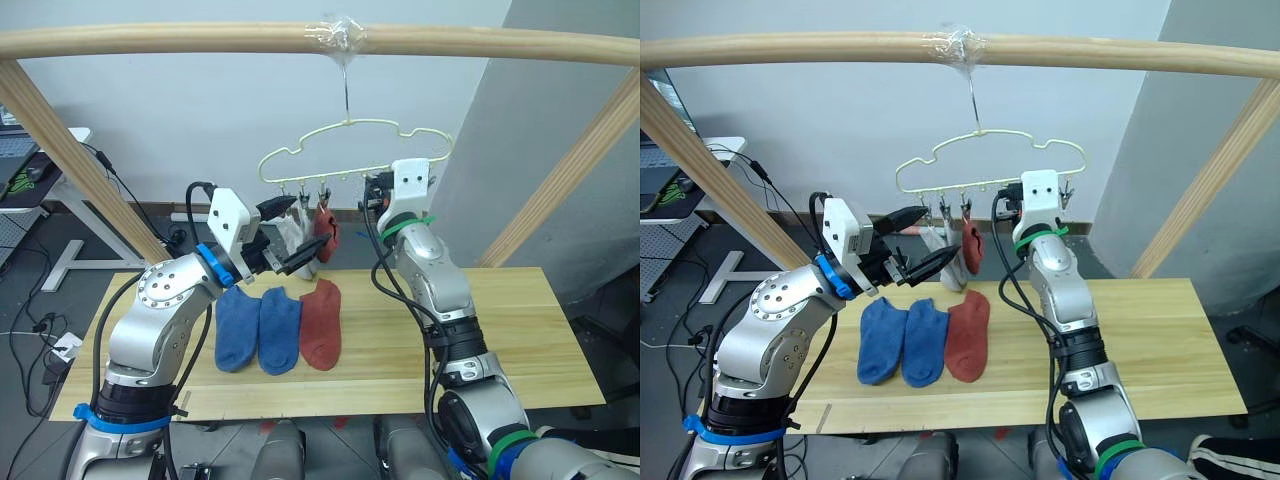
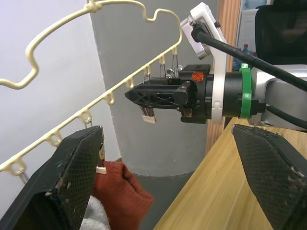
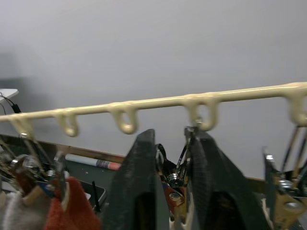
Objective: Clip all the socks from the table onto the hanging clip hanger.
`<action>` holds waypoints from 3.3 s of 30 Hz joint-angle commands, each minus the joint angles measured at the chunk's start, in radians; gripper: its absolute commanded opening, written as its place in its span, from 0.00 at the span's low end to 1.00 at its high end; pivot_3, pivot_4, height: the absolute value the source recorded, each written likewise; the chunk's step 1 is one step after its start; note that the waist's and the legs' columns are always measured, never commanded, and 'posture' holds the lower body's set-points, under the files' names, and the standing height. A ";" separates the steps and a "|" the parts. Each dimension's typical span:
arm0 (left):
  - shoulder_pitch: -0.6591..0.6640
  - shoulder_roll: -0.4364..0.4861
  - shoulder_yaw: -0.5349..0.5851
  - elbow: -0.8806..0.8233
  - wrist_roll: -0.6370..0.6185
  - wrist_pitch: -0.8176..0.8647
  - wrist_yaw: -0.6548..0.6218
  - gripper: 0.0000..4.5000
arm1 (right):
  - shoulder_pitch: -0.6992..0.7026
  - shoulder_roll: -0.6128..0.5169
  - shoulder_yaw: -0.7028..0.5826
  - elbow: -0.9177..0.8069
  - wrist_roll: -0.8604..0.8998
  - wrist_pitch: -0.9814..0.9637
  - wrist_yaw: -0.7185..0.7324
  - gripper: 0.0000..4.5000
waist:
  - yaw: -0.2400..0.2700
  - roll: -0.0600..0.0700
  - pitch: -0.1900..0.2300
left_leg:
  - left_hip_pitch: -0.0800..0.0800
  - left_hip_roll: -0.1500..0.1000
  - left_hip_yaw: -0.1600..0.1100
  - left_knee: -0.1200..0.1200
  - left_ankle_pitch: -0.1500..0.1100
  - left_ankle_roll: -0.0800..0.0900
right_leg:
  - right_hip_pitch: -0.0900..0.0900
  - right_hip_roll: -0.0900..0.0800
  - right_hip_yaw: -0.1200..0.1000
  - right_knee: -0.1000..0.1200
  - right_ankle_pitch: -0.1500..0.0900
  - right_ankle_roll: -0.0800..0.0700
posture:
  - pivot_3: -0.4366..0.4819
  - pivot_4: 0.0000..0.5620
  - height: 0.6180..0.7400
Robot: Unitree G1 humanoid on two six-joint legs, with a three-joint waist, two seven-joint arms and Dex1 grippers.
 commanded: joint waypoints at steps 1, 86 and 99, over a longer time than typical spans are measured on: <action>0.000 -0.001 0.020 -0.050 -0.014 -0.005 0.001 1.00 | -0.018 -0.003 -0.011 -0.019 0.006 -0.019 -0.003 0.00 | 0.000 0.000 0.000 | 0.000 0.000 0.000 0.000 0.000 0.000 | 0.000 0.000 0.000 0.000 0.000 0.000 | 0.59 0.30 1.00; -0.096 -0.337 -0.102 0.287 -0.036 0.204 -0.073 0.00 | -0.207 -0.084 -0.601 -0.315 0.606 1.166 -0.044 0.00 | -0.021 0.002 0.000 | -0.001 -0.001 -0.001 0.001 0.000 0.001 | 0.001 0.000 -0.001 0.000 0.000 0.001 | 0.46 0.29 1.00; -0.150 -0.334 -0.092 0.327 -0.056 0.226 -0.093 0.00 | -0.185 -0.070 -0.601 -0.367 0.616 1.207 -0.055 0.00 | -0.023 0.002 0.000 | -0.002 -0.001 -0.001 0.001 0.000 0.001 | 0.001 0.000 -0.001 -0.001 0.001 0.001 | 0.45 0.28 1.00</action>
